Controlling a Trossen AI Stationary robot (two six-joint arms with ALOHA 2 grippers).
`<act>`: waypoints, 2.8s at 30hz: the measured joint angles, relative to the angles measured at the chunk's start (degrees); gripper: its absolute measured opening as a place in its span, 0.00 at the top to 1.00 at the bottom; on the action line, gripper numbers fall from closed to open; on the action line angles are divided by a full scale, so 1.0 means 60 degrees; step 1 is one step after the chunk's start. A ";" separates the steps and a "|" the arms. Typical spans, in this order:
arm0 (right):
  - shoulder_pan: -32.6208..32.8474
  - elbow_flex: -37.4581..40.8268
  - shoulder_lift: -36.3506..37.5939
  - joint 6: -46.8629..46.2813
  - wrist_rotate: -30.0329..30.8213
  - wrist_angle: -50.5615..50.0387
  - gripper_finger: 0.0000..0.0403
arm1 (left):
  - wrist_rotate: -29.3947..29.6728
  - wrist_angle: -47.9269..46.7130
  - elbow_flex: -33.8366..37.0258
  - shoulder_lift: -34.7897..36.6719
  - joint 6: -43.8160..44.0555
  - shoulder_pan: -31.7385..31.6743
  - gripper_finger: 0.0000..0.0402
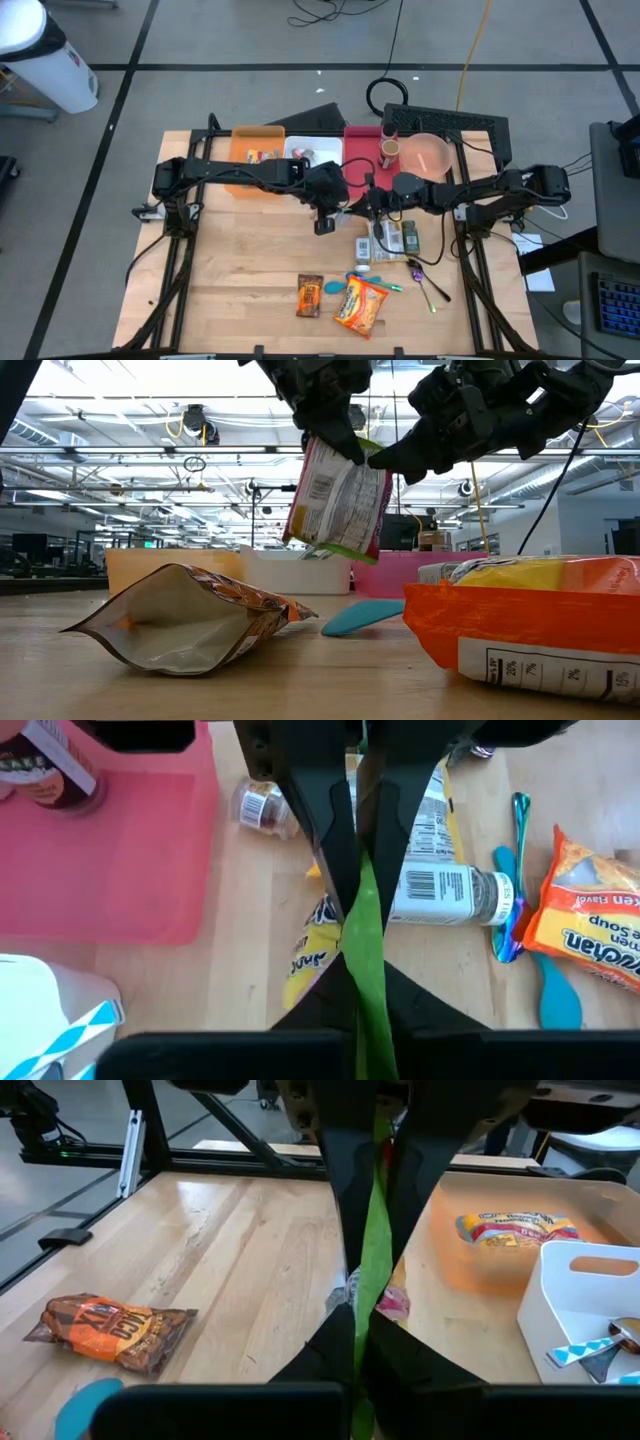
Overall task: Pick & Place Food Item
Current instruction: Put the green noodle pack into the orange bin
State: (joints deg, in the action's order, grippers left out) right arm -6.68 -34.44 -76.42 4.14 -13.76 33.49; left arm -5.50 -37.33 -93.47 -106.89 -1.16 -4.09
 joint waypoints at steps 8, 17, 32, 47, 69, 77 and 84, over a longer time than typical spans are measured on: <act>0.0004 0.0000 0.0000 0.0044 -0.0004 -0.0025 0.98 | -0.0076 -0.0005 0.0004 0.0000 -0.0227 -0.0002 0.99; 0.0007 0.0000 0.0000 -0.0069 -0.0034 0.0101 0.87 | 0.0092 -0.0020 0.0004 0.0000 -0.0292 -0.0002 0.99; 0.0007 0.0000 0.0015 -0.0364 -0.0031 0.0591 0.50 | 0.1821 -0.0911 0.0007 0.0018 -0.0570 0.0347 0.99; 0.0007 0.0241 0.0015 -0.0577 0.0004 0.0727 0.47 | 0.3452 -0.2924 0.0026 0.2222 -0.0424 0.0606 1.00; 0.0007 0.0251 0.0007 -0.0812 0.0001 0.0957 0.48 | 0.3677 -0.1443 0.4321 0.5941 -0.1857 -0.1861 1.00; 0.0004 0.0251 0.0007 -0.0754 0.0010 0.0955 0.49 | 0.3678 0.0241 0.6094 0.6080 -0.2435 -0.2946 1.00; 0.0004 0.0251 0.0007 -0.0754 0.0015 0.0927 0.49 | 0.2648 0.0927 0.6507 0.6075 -0.2752 -0.3666 1.00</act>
State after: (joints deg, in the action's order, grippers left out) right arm -6.66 -32.93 -76.38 -0.38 -13.67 39.05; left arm 10.39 -31.77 -54.43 -70.44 -17.68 -26.08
